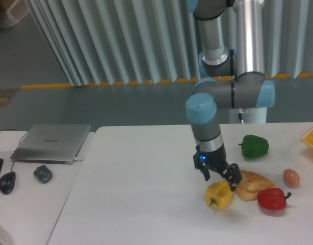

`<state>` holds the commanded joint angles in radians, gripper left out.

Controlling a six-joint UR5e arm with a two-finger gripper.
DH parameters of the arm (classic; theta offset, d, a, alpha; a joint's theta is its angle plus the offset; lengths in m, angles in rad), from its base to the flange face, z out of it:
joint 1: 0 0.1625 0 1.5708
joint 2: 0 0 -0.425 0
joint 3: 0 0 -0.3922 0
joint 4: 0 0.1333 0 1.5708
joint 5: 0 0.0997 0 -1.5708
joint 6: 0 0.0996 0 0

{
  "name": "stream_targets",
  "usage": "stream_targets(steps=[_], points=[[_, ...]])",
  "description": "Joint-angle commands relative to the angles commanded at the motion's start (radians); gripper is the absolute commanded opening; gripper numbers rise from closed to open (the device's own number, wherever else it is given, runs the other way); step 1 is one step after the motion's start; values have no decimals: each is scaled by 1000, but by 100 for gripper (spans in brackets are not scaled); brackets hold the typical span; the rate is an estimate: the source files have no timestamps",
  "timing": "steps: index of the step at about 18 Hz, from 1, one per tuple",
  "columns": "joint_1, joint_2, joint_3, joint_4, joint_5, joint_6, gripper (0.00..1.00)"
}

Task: Place the yellow pepper on the table
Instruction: 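Raise the open gripper and move it above the green pepper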

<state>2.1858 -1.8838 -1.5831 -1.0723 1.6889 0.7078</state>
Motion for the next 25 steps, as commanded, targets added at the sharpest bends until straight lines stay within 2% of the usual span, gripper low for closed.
stream_targets(steps=[1, 3, 5, 6, 7, 10, 11, 13, 15, 25], points=[[11, 3, 0, -2, 5, 138, 100], [23, 12, 0, -8, 38, 319, 100], [25, 25, -2, -46, 52, 401, 100], [26, 29, -2, -87, 58, 438, 100], [26, 29, 3, -113, 61, 464, 100], [31, 92, 28, -297, 49, 487, 100], [35, 95, 29, -334, 26, 478, 100], [51, 109, 32, -360, -47, 469, 100], [66, 179, 15, -432, -84, 421, 100], [68, 278, 6, -436, -91, 406, 100]])
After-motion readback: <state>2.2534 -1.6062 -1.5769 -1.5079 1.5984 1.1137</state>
